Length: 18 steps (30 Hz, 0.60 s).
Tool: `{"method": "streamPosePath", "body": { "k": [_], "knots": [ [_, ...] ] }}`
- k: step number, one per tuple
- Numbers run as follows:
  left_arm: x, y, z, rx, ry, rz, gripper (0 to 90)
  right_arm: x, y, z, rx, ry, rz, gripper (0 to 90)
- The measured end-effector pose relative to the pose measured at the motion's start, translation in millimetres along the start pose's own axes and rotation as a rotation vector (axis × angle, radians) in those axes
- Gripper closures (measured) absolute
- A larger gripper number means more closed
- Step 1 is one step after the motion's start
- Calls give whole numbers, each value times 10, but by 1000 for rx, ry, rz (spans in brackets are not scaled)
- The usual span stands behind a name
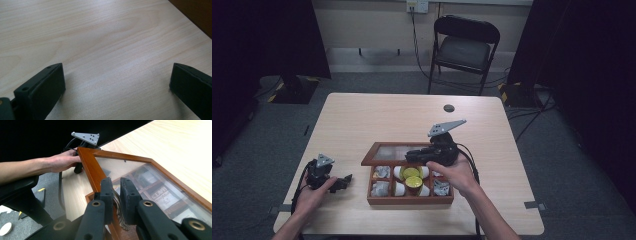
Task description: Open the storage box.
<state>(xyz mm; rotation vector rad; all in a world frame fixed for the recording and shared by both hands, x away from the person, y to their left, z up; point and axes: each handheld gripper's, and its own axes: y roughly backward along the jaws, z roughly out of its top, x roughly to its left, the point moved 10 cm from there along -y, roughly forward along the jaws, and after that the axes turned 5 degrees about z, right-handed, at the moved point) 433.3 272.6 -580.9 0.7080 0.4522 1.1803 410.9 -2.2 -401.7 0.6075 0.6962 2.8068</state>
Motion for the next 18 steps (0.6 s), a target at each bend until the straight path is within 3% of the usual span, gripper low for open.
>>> {"method": "streamPosePath", "body": {
  "k": [18],
  "knots": [
    [-1, 2, -2, -2, -4, -7, 0, -90, 54, 179, 13, -33, 10, 812]
  ]
}}
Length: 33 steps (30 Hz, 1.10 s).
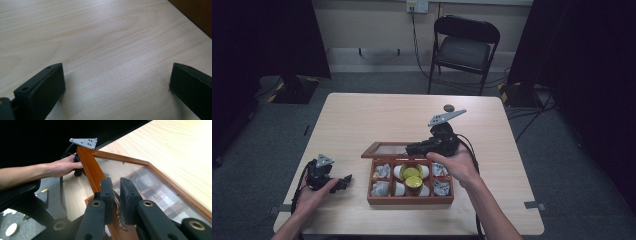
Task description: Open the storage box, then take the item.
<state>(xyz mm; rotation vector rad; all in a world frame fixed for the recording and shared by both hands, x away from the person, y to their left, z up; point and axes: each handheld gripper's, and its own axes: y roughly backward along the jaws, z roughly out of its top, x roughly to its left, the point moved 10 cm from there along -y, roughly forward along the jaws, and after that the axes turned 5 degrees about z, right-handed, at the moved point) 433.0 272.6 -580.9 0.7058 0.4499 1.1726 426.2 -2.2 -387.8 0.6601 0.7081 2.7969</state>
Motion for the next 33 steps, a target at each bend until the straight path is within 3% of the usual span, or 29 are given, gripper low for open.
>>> {"method": "streamPosePath", "body": {
  "k": [4, 8, 12, 17, 20, 23, 33],
  "knots": [
    [14, 25, 0, 14, -10, -14, 27, -18, 6, 36, 5, -1, 10, 813],
    [30, 67, 11, 18, -8, -18, 151, -32, 12, 50, 7, -14, 14, 813],
    [-4, 92, 2, 45, -21, -39, 167, -30, 9, 52, 9, -15, 14, 813],
    [-109, 145, 21, 56, -26, -111, 221, -33, 9, 57, 10, -17, 16, 813],
    [-179, 204, 69, 44, -21, -149, 223, -35, 11, 62, 10, -19, 15, 813],
    [-289, 307, 117, 19, 9, -229, 255, -32, 8, 62, 10, -19, 15, 813],
    [-626, 552, 293, -86, -43, -323, 296, -40, 17, 74, 9, -13, 7, 813]
  ]
}}
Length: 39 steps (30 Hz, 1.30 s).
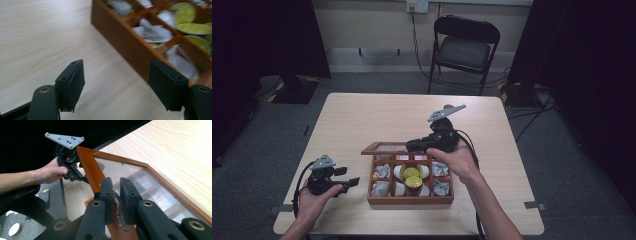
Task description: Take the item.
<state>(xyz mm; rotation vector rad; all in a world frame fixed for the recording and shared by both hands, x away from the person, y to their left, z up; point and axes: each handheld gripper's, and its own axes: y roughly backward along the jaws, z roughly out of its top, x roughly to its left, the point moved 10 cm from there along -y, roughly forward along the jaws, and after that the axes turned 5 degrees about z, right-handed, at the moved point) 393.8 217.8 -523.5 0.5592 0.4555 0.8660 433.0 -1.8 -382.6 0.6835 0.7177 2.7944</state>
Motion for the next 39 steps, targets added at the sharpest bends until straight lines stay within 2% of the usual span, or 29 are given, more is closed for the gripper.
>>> {"method": "streamPosePath", "body": {
  "k": [1, 3, 5, 9, 12, 17, 20, 22, 24, 26, 27, 31, 33, 39],
  "knots": [
    [-39, 0, 12, -1, -8, -9, 298, -2, 2, 2, -1, -1, 1, 813],
    [-86, -3, 29, 0, -29, 0, 342, -3, 3, 3, -1, -2, 1, 813],
    [-154, -10, 41, 2, -39, -29, 341, -3, 2, 3, 0, -2, 0, 813],
    [-274, -15, 78, -6, -77, -58, 340, -6, 3, 9, 1, -3, 0, 813],
    [-370, -13, 118, -21, -81, -81, 336, -9, 4, 16, 0, -3, -1, 814],
    [-482, -28, 204, -42, -98, -73, 353, -11, 4, 23, -1, -4, 1, 814],
    [-535, -54, 225, -31, -103, -86, 355, -11, 5, 24, -2, -5, 1, 814],
    [-611, -71, 223, -18, -111, -121, 367, -12, 6, 26, -3, -5, 1, 814],
    [-683, -96, 224, -9, -139, -131, 372, -12, 6, 29, -2, -6, 1, 814],
    [-748, -115, 230, -4, -149, -153, 372, -13, 5, 32, -2, -4, 0, 814],
    [-802, -128, 232, 5, -147, -178, 374, -13, 4, 33, -2, -4, 0, 814],
    [-929, -173, 250, 33, -190, -208, 425, -13, 4, 34, -2, -4, 0, 814],
    [-1025, -219, 258, 51, -202, -237, 437, -14, 4, 36, -2, -2, 0, 815],
    [-1290, -397, 353, 66, -241, -287, 411, -12, 4, 37, -4, 6, -4, 815]
  ]
}}
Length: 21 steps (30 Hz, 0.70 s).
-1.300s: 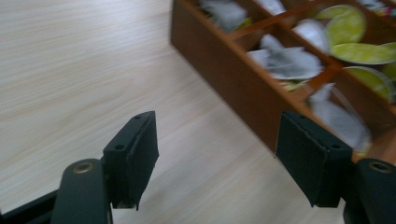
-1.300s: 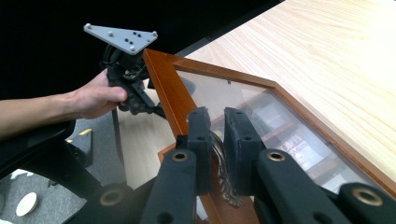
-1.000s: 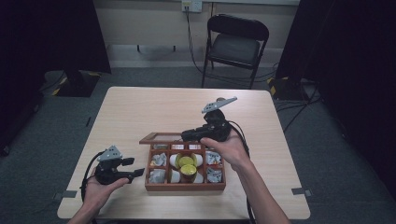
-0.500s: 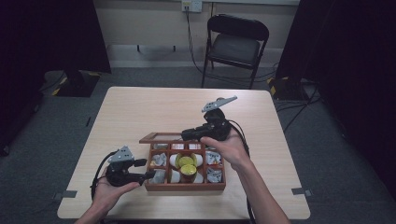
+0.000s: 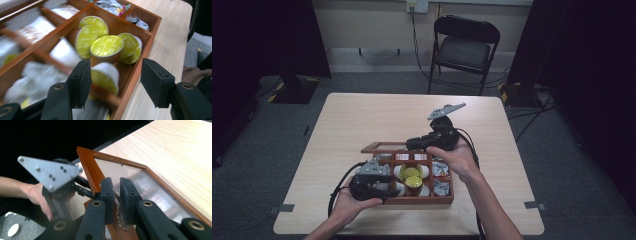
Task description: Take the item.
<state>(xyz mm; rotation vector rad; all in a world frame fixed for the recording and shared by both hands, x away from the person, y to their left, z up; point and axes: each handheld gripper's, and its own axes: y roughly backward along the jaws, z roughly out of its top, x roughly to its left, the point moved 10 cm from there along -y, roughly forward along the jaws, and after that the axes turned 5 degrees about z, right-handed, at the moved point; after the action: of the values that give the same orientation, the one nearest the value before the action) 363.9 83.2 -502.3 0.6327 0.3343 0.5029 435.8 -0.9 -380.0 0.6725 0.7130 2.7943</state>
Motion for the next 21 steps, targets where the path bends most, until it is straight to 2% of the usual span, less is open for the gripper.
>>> {"method": "streamPosePath", "body": {
  "k": [7, 10, 17, 18, 21],
  "knots": [
    [-26, -187, 101, 27, 13, -17, 381, -1, 2, 2, -3, 1, 0, 816],
    [-22, -289, 102, 63, 11, -28, 367, -2, 2, 2, -3, 2, 0, 815],
    [-9, -437, 71, 117, 12, -20, 324, -3, 4, 5, -4, 1, 2, 816],
    [11, -451, 66, 128, 13, -1, 325, -3, 4, 6, -4, 1, 2, 816],
    [28, -489, 68, 138, 16, 8, 317, -3, 4, 7, -4, 2, 2, 816]
  ]
}}
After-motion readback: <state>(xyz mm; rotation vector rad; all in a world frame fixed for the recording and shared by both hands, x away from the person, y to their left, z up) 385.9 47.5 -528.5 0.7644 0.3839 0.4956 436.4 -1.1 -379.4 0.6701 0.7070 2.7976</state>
